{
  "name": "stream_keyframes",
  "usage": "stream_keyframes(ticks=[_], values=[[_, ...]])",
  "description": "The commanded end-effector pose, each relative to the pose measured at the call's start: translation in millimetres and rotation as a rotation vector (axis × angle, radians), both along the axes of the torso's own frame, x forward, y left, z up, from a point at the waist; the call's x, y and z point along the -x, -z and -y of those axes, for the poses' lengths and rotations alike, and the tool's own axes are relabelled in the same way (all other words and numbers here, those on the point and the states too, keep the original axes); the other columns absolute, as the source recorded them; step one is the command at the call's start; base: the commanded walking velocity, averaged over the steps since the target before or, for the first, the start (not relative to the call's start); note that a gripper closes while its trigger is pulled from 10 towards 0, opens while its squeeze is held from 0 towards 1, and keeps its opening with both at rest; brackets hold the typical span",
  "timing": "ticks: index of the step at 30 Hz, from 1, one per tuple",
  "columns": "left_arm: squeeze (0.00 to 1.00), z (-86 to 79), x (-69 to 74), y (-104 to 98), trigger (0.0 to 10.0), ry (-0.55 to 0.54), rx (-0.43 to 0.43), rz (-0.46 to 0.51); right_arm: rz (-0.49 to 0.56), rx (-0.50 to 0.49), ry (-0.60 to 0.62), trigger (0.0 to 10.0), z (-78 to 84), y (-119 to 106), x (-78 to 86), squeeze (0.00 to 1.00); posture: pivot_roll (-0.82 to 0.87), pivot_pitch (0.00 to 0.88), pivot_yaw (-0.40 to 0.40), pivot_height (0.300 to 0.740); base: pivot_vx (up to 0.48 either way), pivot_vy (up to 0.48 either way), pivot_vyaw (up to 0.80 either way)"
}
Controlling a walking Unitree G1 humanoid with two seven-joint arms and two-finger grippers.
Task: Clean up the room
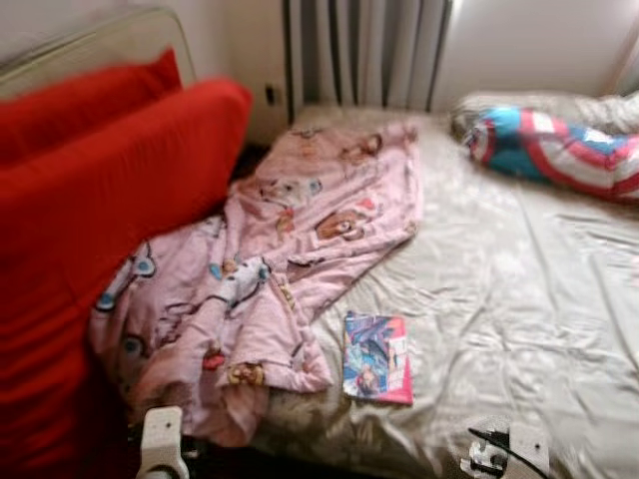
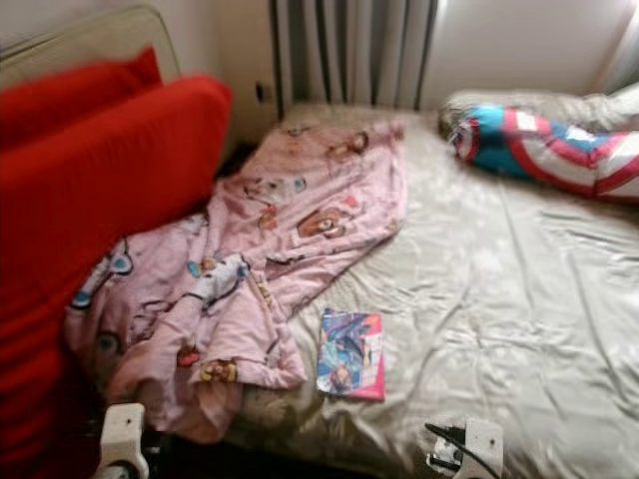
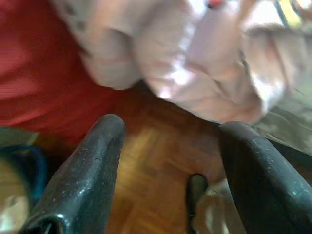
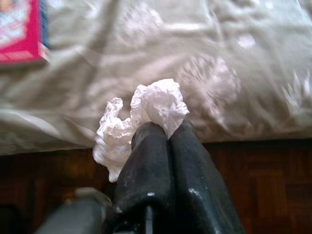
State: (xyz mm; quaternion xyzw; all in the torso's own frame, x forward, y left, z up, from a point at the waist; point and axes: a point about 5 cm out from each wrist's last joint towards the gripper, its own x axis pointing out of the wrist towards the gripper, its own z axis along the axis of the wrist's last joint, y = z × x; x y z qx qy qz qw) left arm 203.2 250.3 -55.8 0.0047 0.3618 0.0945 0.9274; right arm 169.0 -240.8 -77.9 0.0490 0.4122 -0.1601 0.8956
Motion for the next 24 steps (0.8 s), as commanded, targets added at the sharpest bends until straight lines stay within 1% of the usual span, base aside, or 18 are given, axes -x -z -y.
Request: stream_keyframes(ticks=[1, 4, 7, 9, 10, 11, 12, 15, 21, 24], values=[[0.0, 5.7, 4.1, 5, 10.0, 0.005, 0.01, -0.031, -0.036, -0.008, 0.024, 10.0, 1.4, 4, 8.8, 0.0, 0.03, 0.0, 0.006, 0.74, 0.0, 0.0, 0.0], [0.0, 11.6, 1.1, 5, 10.0, 0.004, 0.017, -0.028, -0.077, -0.005, 0.004, 10.0, 1.3, 7, 15.0, 0.0, 0.04, 0.0, -0.005, 0.74, 0.0, 0.0, 0.0], [0.0, 17.7, 1.4, 7, 10.0, 0.019, 0.028, -0.043, -0.084, -0.029, 0.043, 10.0, 0.5, 9, 18.6, 0.0, 0.05, 0.0, -0.01, 0.74, 0.0, 0.0, 0.0], [0.0, 19.0, 3.6, 9, 10.0, 0.023, 0.031, -0.058, -0.082, -0.035, 0.041, 10.0, -1.3, 9, 17.8, 0.0, 0.04, 0.0, -0.016, 0.74, 0.0, 0.0, 0.0], [0.0, 19.3, 8.2, 12, 10.0, 0.021, 0.033, -0.081, -0.075, -0.044, 0.017, 10.0, -6.3, 9, 13.9, 0.0, 0.04, 0.0, -0.022, 0.74, 0.0, 0.0, 0.0], [0.0, 19.3, 8.2, 12, 10.0, 0.021, 0.033, -0.081, -0.075, -0.044, 0.017, 10.0, -6.3, 9, 13.9, 0.0, 0.04, 0.0, -0.022, 0.74, 0.0, 0.0, 0.0], [0.0, 19.6, 12.5, 15, 10.0, 0.019, 0.033, -0.101, -0.073, -0.053, -0.01, 10.0, -10.5, 8, 10.0, 0.0, 0.04, 0.0, -0.033, 0.74, 0.0, 0.0, 0.0], [0.0, 20.8, 17.9, 18, 10.0, 0.006, 0.04, -0.118, -0.089, -0.051, -0.056, 10.0, -13.7, 8, 7.5, 0.0, 0.05, 0.0, -0.046, 0.74, 0.0, 0.0, 0.0], [0.0, 22.1, 22.2, 20, 10.0, 0.012, 0.042, -0.135, -0.105, -0.055, -0.067, 10.0, -18.7, 9, 5.7, 0.0, 0.06, 0.0, -0.039, 0.74, 0.0, 0.0, 0.0], [0.0, 19.5, 25.2, 21, 10.0, 0.019, 0.033, -0.152, -0.11, -0.05, -0.091, 10.0, -20.4, 10, 7.3, 0.0, 0.07, 0.0, -0.029, 0.74, 0.0, 0.0, 0.0]])
